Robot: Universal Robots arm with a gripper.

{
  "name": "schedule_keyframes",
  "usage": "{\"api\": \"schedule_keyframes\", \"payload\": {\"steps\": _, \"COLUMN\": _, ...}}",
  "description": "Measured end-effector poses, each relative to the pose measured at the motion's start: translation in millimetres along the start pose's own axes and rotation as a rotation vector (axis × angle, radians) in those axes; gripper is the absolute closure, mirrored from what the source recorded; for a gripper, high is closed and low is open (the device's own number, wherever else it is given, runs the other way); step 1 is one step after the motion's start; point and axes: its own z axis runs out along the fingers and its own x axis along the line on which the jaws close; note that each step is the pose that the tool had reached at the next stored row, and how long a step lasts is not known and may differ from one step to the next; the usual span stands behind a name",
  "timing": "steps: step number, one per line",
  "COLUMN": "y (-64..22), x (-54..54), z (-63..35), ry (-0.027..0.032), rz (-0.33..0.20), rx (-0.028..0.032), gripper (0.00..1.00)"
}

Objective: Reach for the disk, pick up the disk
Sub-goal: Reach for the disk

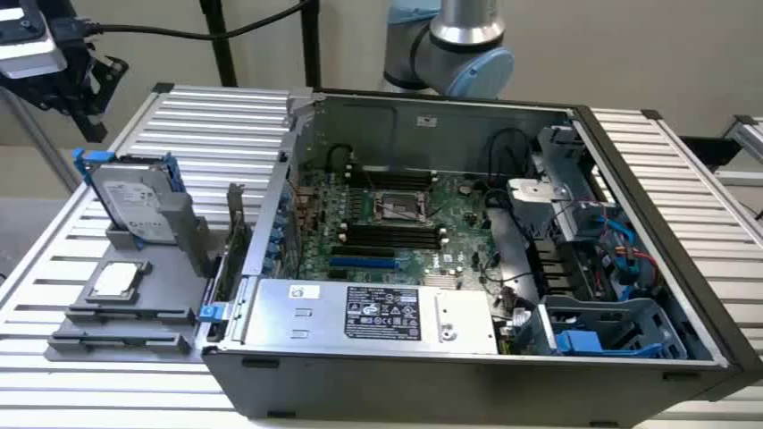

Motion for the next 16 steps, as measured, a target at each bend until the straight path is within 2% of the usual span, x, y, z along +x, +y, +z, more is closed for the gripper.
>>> {"api": "schedule_keyframes", "payload": {"steps": 16, "y": 0.1, "x": 0.8, "z": 0.0, "ry": 0.0001, "rz": 0.0, "rx": 0.0, "gripper": 0.89}}
